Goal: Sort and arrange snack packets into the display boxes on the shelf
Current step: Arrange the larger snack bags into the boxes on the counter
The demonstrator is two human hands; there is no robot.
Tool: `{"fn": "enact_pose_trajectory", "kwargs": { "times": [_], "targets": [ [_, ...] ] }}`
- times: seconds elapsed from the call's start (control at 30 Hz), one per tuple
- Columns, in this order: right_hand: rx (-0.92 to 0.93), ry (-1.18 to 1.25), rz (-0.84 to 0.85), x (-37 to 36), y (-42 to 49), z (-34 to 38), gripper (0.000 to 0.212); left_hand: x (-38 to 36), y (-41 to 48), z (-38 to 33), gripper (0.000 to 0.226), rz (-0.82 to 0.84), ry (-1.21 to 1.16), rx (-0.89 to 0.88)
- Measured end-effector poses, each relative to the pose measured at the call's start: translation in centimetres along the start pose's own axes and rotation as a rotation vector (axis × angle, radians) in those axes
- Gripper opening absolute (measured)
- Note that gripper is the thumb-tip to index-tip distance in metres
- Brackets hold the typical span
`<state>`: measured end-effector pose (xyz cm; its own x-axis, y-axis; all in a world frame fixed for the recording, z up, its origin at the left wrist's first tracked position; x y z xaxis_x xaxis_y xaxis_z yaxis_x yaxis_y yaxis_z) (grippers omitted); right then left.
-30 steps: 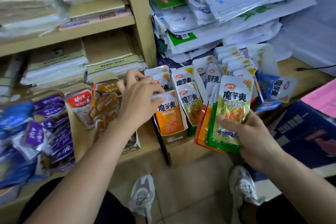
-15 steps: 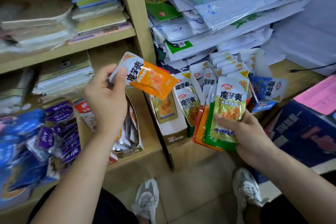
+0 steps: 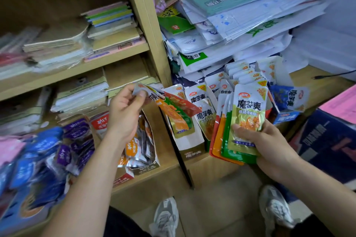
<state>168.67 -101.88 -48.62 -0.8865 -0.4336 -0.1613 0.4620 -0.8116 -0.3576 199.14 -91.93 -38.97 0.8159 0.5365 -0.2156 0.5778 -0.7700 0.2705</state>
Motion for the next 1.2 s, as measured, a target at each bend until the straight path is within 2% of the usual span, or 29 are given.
{"fn": "enact_pose_trajectory", "kwargs": {
  "times": [0.1,0.2,0.27,0.43,0.57,0.67,0.8,0.9,0.97,1.07,1.13,1.2],
  "targets": [
    [0.007,0.005,0.009,-0.2,-0.1,0.2,0.036,-0.1,-0.2,0.5,0.041,-0.005,0.001,0.052],
    [0.004,0.012,0.022,-0.3,-0.2,0.2,0.038,0.2,-0.1,0.9,0.020,-0.025,-0.089,0.121],
    [0.006,0.025,0.041,-0.5,-0.3,0.3,0.039,-0.3,-0.2,0.9,0.018,-0.021,-0.107,0.150],
    [-0.038,0.115,0.113,-1.2,-0.4,-0.3,0.047,-4.0,-1.5,0.9,0.020,0.044,-0.022,0.160],
    [-0.127,0.162,0.145,-1.6,-0.6,-1.3,0.036,-7.7,-2.6,2.3,0.021,0.110,0.083,0.179],
    [-0.152,0.124,0.222,-2.3,-1.3,-1.2,0.038,-10.1,-3.2,2.7,0.022,0.103,0.201,0.110],
    [-0.094,-0.032,0.246,-2.3,-1.7,-1.1,0.063,-12.8,-3.8,2.0,0.009,0.078,0.415,-0.054],
    [-0.089,-0.062,0.231,-1.7,-1.5,-1.1,0.063,-14.2,-3.7,1.6,0.010,0.099,0.467,-0.097],
    [-0.088,-0.048,0.218,-1.2,-1.5,-1.0,0.057,-14.6,-3.6,1.9,0.018,0.151,0.422,-0.052],
    [-0.123,0.021,0.215,-0.5,-1.3,-1.7,0.064,-13.1,-3.3,2.1,0.026,0.111,0.284,0.068],
    [-0.178,0.075,0.203,-0.2,-1.2,-2.4,0.068,-11.6,-4.0,3.1,0.030,0.073,0.207,0.224],
    [-0.225,0.151,0.220,-0.4,-1.3,-2.9,0.066,-11.7,-6.0,4.9,0.039,0.158,0.191,0.431]
  ]
}}
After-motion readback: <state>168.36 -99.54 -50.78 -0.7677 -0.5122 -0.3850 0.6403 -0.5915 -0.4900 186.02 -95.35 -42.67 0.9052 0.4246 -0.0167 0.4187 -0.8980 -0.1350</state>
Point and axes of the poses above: each hand's wrist, its own y-axis towards the middle knuckle, its own x-axis out of the back of the hand, z = x × y, the point moved 10 cm from there along y, towards the middle knuckle, and after that the axes turned 12 degrees about -y, right-handed, at the moved point
